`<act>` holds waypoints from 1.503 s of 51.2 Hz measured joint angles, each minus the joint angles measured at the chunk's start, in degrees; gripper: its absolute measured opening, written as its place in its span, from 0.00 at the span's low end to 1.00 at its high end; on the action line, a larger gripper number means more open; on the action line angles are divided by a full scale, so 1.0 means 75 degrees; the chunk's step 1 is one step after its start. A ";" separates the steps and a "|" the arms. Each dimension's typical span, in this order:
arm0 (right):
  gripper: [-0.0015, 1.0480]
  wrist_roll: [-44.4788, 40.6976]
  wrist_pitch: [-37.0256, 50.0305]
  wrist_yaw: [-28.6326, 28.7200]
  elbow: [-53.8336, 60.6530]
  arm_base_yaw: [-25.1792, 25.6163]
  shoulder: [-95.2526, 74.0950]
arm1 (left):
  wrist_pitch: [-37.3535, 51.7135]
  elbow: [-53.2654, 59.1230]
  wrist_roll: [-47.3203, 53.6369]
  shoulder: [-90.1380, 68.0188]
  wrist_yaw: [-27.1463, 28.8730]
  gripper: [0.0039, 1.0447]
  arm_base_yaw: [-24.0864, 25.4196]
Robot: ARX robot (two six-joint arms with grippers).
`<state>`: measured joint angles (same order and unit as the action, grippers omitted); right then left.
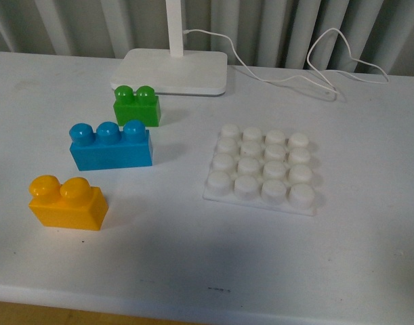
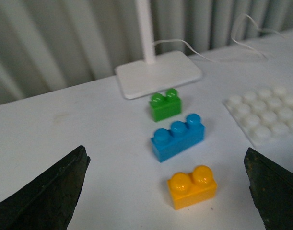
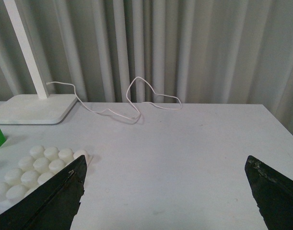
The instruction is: Insert yellow block into base center
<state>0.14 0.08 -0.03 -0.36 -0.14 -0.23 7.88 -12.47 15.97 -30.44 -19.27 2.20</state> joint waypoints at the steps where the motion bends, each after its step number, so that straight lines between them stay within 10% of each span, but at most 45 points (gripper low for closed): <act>1: 0.90 -0.0006 0.0000 0.0000 0.0000 0.0000 0.0000 | -0.0152 -0.0172 0.0446 -0.0393 -0.0361 0.94 0.0000; 9: 0.91 -0.0006 0.0000 0.0003 0.0000 0.0000 0.0000 | -0.0979 -0.1163 0.2914 -0.2355 -0.1262 0.94 -0.0140; 29: 0.91 -0.0006 0.0000 0.0000 0.0000 0.0000 0.0000 | -0.4540 -0.4019 0.8483 -0.6094 -0.0729 0.94 -0.0854; 77: 0.91 -0.0006 0.0000 0.0000 0.0000 0.0000 0.0000 | -0.5569 -0.6400 0.9401 -0.9378 0.0595 0.94 -0.1676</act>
<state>0.10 0.08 -0.03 -0.36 -0.14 -0.23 -33.89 -60.47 86.48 -100.77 -14.81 -10.37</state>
